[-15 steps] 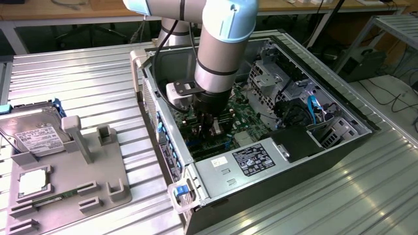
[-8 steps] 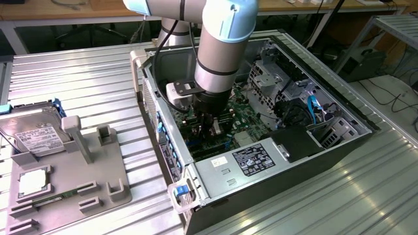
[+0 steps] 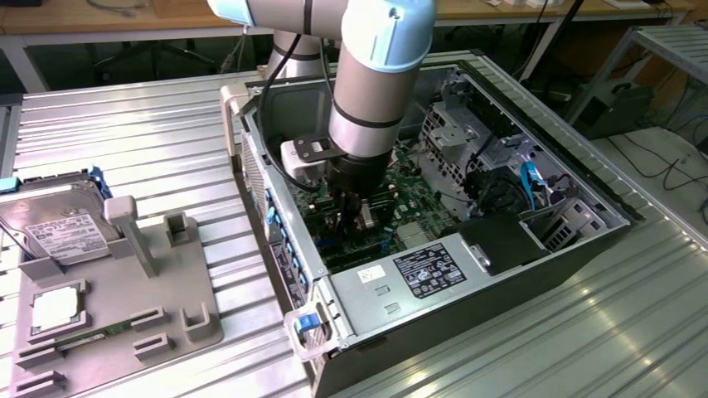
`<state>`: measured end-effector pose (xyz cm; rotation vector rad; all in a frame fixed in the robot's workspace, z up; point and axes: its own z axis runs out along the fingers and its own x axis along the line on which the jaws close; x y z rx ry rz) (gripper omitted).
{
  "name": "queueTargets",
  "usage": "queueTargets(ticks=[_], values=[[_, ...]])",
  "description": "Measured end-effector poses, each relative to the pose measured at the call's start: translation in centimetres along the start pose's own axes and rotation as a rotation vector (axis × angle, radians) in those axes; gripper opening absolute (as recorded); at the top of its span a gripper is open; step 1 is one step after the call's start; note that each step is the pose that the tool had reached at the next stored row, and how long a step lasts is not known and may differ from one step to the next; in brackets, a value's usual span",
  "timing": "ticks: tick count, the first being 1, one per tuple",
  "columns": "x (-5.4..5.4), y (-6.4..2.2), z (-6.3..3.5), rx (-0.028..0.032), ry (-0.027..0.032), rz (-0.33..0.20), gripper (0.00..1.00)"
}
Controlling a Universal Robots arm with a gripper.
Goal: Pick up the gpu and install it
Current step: 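Insert the gpu into the slot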
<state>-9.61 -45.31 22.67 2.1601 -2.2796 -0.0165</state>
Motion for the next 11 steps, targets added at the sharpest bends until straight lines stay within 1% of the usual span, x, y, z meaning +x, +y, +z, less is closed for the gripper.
queueTargets(ticks=[1, 4, 7, 11], values=[[0.0, 0.0, 0.0, 0.0014, -0.0001, 0.0, 0.3], [0.01, 0.05, 0.02, 0.0028, 0.0001, 0.0, 0.3], [0.02, 0.07, 0.16, 0.0027, 0.0006, 0.0, 0.3], [0.01, 0.08, 0.68, 0.0028, 0.0, -0.001, 0.3]])
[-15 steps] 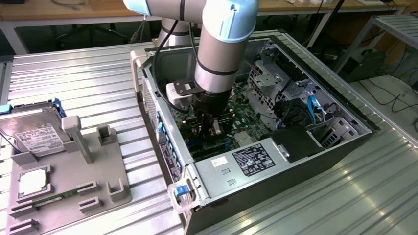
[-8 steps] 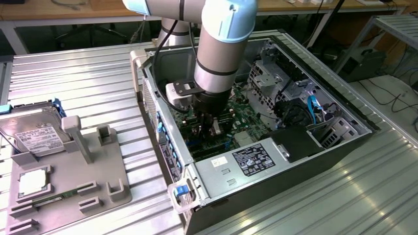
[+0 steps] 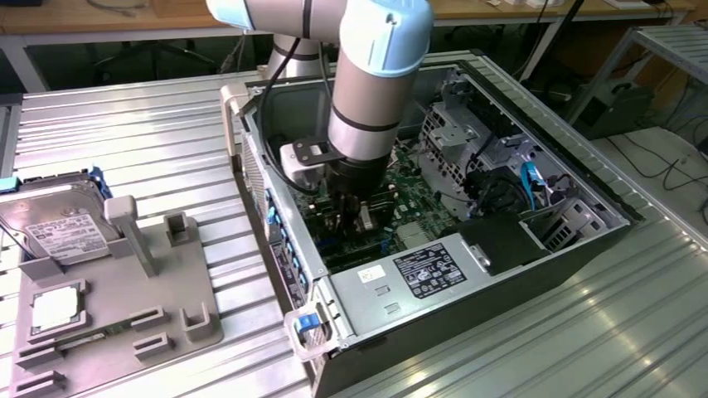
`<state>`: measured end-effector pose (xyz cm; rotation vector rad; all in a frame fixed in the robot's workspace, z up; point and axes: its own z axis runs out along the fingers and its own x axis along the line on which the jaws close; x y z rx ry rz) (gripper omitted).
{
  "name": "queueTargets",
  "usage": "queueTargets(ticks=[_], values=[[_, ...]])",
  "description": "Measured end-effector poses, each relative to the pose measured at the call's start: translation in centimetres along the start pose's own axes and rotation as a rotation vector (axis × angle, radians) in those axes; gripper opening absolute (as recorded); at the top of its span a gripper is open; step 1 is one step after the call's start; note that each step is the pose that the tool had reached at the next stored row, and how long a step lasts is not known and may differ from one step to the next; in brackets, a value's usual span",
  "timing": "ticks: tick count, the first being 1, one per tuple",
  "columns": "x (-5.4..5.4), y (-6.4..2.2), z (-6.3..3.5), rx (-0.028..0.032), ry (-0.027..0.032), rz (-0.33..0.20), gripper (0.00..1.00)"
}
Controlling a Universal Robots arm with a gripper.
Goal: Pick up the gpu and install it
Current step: 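Insert the gpu into the slot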
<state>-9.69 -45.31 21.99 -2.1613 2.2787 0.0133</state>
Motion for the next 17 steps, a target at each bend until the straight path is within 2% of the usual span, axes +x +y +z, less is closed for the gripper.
queueTargets(ticks=[10, 11, 12, 13, 14, 17], values=[[-0.01, -0.01, 0.17, 0.0003, -0.0001, -0.001, 0.3], [-0.03, -0.01, 0.2, 0.0007, -0.0019, -0.001, 0.3], [-0.04, -0.01, 0.28, 0.0017, -0.003, -0.001, 0.31], [-0.02, -0.01, 0.21, 0.0012, -0.0012, -0.001, 0.31], [-0.01, -0.01, 0.16, 0.0012, -0.0004, -0.001, 0.38], [-0.01, -0.01, -0.11, 0.0013, -0.0002, -0.001, 0.38]])
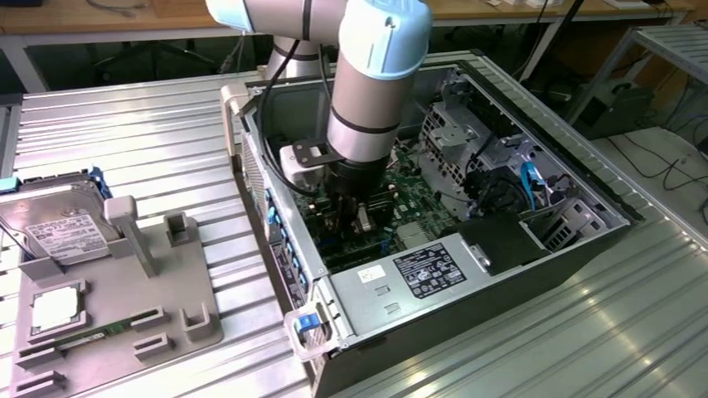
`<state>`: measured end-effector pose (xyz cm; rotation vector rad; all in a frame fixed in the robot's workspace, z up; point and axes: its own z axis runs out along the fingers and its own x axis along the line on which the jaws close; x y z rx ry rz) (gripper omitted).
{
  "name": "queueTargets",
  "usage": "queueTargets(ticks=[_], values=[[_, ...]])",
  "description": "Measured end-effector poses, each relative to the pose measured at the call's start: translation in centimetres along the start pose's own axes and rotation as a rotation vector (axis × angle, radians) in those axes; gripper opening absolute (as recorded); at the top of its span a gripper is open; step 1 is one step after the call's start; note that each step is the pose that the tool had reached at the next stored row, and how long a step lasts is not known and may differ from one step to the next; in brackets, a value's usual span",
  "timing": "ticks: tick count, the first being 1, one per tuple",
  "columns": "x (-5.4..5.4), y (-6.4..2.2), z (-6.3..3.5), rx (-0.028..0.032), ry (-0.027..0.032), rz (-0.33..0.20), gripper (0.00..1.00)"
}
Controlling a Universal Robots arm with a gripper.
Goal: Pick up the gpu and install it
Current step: 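Insert the gpu into the slot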
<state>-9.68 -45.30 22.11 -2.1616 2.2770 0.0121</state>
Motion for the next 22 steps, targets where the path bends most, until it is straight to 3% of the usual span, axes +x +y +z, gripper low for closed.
queueTargets(ticks=[5, 16, 19, 22], values=[[0.0, 0.01, -2.13, 0.0009, 0.004, 0.0, 0.38], [-0.2, 0.03, -7.01, 0.0037, 0.0065, 0.0, 0.38], [-0.2, 0.04, -7.12, 0.0038, 0.0066, 0.0, 0.36], [-0.2, 0.04, -7.12, 0.0038, 0.0067, 0.0, 0.23]])
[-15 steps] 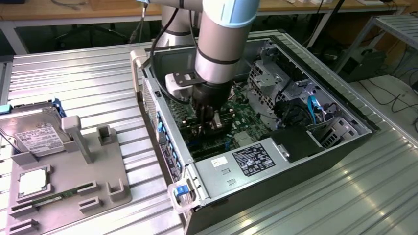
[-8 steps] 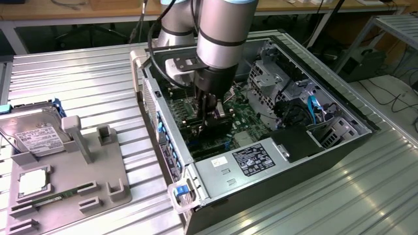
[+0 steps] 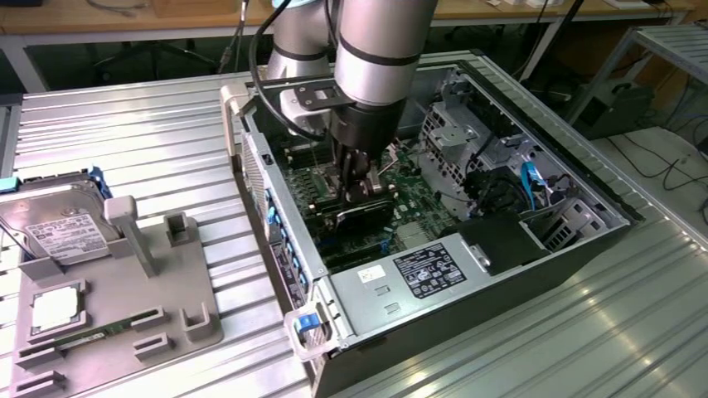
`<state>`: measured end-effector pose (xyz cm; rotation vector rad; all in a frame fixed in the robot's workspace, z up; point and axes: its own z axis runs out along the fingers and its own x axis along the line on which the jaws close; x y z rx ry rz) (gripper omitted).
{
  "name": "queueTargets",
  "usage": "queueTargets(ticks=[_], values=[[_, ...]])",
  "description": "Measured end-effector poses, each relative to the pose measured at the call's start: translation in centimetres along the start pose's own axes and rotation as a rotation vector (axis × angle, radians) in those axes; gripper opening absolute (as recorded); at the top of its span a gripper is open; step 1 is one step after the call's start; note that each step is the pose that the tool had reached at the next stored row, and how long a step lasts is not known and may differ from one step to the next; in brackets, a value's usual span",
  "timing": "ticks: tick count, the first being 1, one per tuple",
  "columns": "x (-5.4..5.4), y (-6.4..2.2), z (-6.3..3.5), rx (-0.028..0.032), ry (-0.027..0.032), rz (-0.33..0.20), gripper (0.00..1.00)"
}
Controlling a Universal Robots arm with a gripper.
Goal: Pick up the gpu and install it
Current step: 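Insert the gpu into the slot, then press down on the gpu until it lock into place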
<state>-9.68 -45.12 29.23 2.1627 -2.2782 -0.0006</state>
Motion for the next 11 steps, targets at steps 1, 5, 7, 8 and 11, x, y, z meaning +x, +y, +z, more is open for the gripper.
queueTargets(ticks=[1, 5, 7, 8, 11], values=[[0.0, 0.0, 0.0, 0.0, 0.0001, 0.0, 0.23], [0.0, 0.0, 0.0, -0.0001, 0.0001, 0.0, 0.11], [0.0, 0.0, 0.0, 0.0, 0.0001, 0.0, 0.11], [0.0, 0.0, 0.0, -0.0001, 0.0001, 0.0, 0.11], [0.0, 0.0, -0.01, 0.0, 0.0001, 0.0, 0.11]])
